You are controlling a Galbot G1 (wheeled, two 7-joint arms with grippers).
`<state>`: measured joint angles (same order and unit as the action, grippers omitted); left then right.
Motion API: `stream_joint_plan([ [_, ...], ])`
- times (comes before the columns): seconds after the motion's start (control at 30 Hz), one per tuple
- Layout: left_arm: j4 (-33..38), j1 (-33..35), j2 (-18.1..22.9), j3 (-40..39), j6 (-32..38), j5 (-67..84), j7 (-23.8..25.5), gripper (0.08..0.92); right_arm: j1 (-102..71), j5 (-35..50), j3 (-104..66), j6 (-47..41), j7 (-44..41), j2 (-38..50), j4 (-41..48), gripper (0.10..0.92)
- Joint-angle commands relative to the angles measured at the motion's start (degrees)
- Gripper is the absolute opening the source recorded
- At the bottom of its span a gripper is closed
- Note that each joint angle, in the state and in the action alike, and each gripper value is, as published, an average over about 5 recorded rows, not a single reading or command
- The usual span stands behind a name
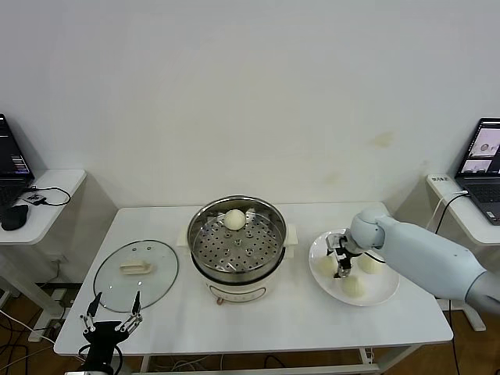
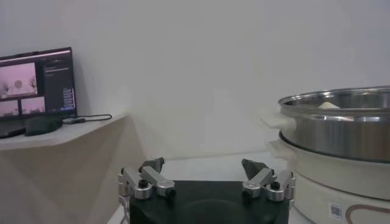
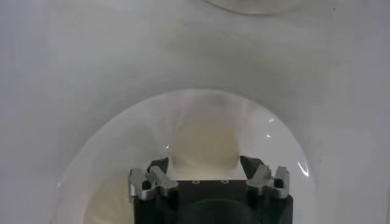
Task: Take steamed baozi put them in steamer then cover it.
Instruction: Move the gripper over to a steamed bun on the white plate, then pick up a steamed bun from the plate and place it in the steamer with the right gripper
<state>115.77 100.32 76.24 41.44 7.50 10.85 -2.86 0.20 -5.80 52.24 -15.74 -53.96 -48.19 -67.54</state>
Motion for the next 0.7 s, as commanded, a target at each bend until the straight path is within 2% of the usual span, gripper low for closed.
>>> stream_joint_plan([
  [0.03,0.1,0.2,-0.1,0.1,0.1,0.0,0.0,0.823,-0.5,-0.2,-0.5,-0.1,0.0,-0.4,0.5,0.645],
  [0.23,0.4,0.3,0.0,0.1,0.1,0.0,-0.1,0.823,0.5,0.2,-0.4,0.0,-0.6,0.2,0.0,0.586],
  [0.4,0.8,0.3,-0.2,0.0,0.0,0.0,-0.1,0.823,5.1,1.9,0.0,-0.1,-1.8,2.1,-2.6,0.568],
  [0.7,1.7,0.4,-0.9,0.2,-0.1,0.5,0.0,0.823,23.7,12.7,6.1,-2.1,-2.8,6.5,-8.5,0.573],
])
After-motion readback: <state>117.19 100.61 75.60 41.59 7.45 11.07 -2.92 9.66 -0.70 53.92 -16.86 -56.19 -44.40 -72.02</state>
